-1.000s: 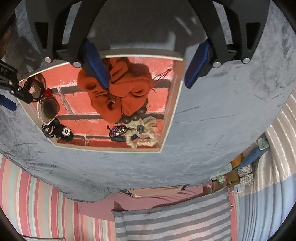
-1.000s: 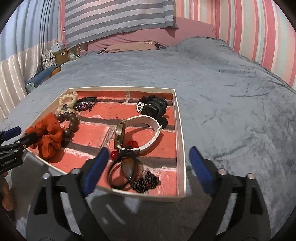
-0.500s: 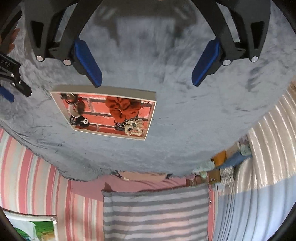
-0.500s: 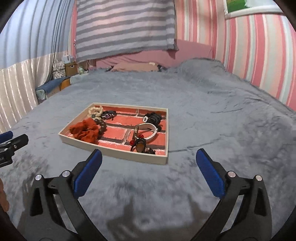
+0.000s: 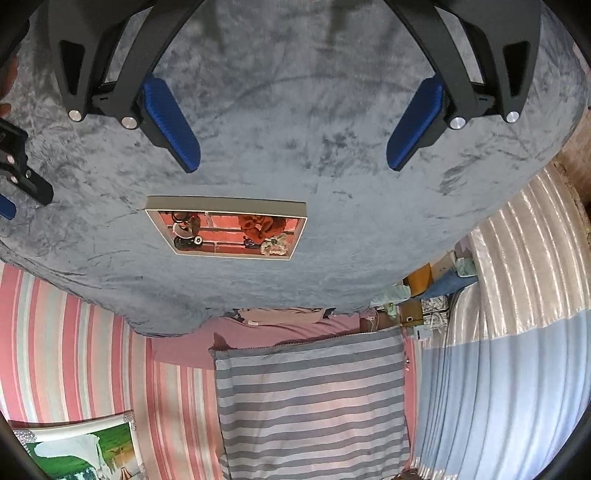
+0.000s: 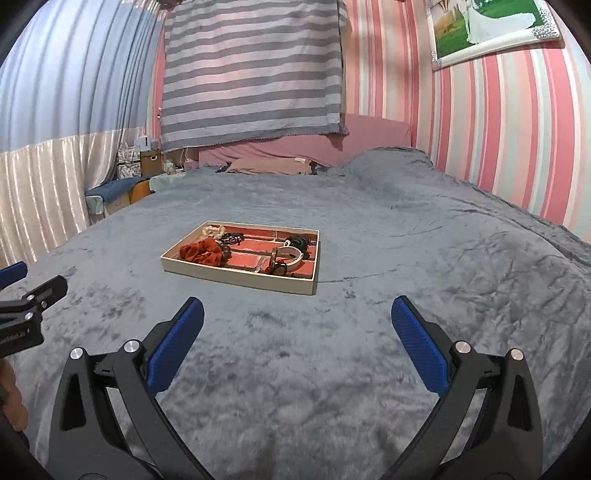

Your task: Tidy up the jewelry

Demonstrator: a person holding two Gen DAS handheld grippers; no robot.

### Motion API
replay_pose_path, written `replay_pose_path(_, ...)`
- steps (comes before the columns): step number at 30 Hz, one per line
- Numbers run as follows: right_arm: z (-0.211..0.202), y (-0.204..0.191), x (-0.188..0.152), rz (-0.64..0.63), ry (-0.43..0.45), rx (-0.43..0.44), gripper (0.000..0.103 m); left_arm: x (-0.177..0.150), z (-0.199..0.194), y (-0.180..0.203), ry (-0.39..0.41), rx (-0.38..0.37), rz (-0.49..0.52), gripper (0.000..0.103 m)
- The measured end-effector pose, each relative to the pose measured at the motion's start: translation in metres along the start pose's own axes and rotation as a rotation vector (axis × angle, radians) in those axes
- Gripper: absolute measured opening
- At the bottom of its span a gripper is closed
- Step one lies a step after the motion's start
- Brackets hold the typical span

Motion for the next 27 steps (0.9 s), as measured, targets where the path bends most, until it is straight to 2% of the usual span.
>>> replay_pose_path(4,-0.011,-0.002,-0.009,0.007,0.016,-0.003,0.099,-0.005,-0.007,-0.006,0.011,0.017,-0.034,0.099)
replay_pose_path(8,-0.018,-0.004,-0.013,0.001,0.041,-0.016,0.099,-0.004,-0.01,-0.003,0.033,0.021,-0.013,0.099)
replay_pose_path(13,-0.019,0.0,-0.015,0.012,0.061,-0.012,0.099,-0.006,-0.012,0.0,0.037,-0.013,-0.013,0.099)
replay_pose_path(19,-0.019,0.006,-0.014,0.025,0.072,-0.024,0.099,-0.009,-0.009,0.006,0.037,-0.02,0.015,0.099)
replay_pose_path(27,-0.022,0.005,-0.014,0.025,0.083,-0.033,0.099,-0.01,-0.009,0.003,0.043,-0.023,-0.006,0.099)
Point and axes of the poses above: each gripper's, at about its wrist camera, not at the fingertips, and z roughly the way its jaws point, y to its right, x to its top, the point moved 2 cm from there along z, roughly the way its jaws point, and after that the axes turned 11 degrees about y, right-handed, at the moved point
